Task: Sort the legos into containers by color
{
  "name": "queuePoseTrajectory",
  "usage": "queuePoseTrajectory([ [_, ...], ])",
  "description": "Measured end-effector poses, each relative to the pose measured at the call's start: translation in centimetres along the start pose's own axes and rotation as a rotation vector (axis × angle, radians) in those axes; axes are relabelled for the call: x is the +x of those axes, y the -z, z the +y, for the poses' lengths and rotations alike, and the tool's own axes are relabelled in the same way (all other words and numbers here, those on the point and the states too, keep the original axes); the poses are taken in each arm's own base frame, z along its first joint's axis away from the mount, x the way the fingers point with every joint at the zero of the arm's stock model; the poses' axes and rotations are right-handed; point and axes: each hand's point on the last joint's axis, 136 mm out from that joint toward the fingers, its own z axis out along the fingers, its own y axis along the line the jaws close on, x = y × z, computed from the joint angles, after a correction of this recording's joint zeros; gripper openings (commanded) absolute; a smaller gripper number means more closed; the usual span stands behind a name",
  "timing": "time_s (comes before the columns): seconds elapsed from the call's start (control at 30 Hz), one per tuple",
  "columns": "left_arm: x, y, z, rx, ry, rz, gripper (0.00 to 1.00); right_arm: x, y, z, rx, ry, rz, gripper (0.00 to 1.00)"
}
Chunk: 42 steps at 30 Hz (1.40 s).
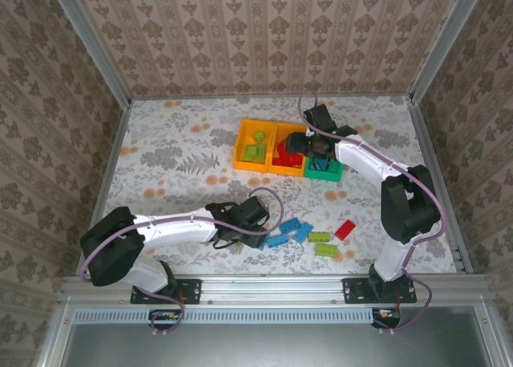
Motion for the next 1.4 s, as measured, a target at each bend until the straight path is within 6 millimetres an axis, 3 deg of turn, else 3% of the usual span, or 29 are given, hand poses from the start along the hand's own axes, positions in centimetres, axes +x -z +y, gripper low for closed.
queuePoseTrajectory([
  [0.2,-0.6,-0.3,-0.3,-0.002,0.006,-0.004,0.37,0.0,0.0,-0.5,0.007,-0.008,0.001,0.77],
  [0.57,-1.4,-0.5,0.2,-0.015,0.024,-0.025,0.26,0.0,0.3,-1.1,0.013,-0.016,-0.001,0.77],
  [0.97,-4.3,-0.9,3.7,-0.08,0.085,-0.043,0.26,0.5,0.2,-2.5,0.033,-0.035,0.008,0.77],
  [1.2,-7.1,-1.2,3.2,-0.076,0.073,-0.067,0.31,0.7,0.6,-3.4,0.044,-0.048,0.008,0.77],
  [1.4,-6.9,-2.1,3.2,-0.086,0.073,-0.04,0.43,0.4,1.1,-4.1,0.049,-0.062,-0.006,0.77],
])
